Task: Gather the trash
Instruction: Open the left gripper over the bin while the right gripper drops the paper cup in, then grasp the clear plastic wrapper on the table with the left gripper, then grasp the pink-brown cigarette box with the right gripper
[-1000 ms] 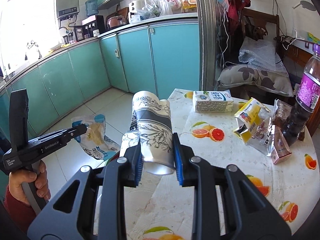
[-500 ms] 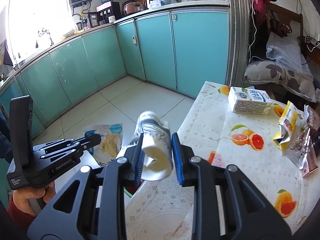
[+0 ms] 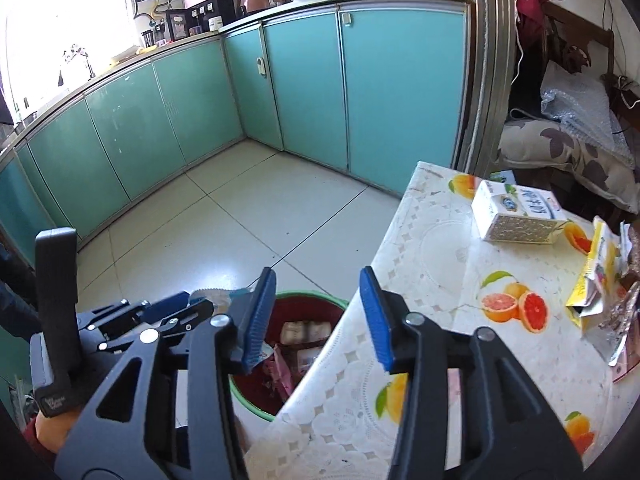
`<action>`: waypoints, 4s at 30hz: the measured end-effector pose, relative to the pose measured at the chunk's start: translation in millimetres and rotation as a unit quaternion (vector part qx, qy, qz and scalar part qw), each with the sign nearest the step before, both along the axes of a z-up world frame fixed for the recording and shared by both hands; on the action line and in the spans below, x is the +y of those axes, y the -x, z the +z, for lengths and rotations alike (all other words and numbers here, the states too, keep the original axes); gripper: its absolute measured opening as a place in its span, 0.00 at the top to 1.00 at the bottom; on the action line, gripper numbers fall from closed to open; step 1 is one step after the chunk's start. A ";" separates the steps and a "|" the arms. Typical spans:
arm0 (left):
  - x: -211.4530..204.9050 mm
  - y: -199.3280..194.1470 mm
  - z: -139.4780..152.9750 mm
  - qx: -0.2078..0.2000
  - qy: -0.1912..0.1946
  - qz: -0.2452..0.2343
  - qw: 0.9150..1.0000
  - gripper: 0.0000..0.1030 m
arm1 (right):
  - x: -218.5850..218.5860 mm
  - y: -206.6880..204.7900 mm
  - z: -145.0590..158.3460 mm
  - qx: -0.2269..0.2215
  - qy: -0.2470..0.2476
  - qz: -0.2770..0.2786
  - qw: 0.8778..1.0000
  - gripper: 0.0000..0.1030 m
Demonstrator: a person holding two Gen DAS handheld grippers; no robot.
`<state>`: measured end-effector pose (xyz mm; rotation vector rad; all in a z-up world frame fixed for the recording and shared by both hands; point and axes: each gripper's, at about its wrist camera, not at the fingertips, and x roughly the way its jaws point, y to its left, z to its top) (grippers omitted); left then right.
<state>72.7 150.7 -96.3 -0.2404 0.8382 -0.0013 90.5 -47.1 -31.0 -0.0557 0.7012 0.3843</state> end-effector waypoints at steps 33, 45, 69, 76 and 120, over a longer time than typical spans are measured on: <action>-110.0 35.5 52.5 -0.093 -0.070 -0.093 0.989 0.33 | -273.1 31.8 -2.9 0.007 0.012 -0.226 0.974 0.36; -204.1 44.7 91.2 -0.124 -0.061 -0.185 0.973 0.25 | -310.2 -19.4 -57.7 0.103 0.020 -0.209 0.972 0.41; -392.6 11.1 32.2 -0.023 -0.049 -0.279 0.959 0.61 | -410.0 83.9 -42.6 0.112 -0.071 -0.238 0.962 0.29; -389.3 14.7 33.0 -0.027 -0.036 -0.262 0.964 0.83 | -406.7 78.9 -38.8 0.099 -0.068 -0.221 0.968 0.26; -258.0 69.2 75.2 -0.113 -0.077 -0.247 0.959 0.82 | -269.8 125.8 -7.0 -0.023 0.017 -0.199 0.980 0.42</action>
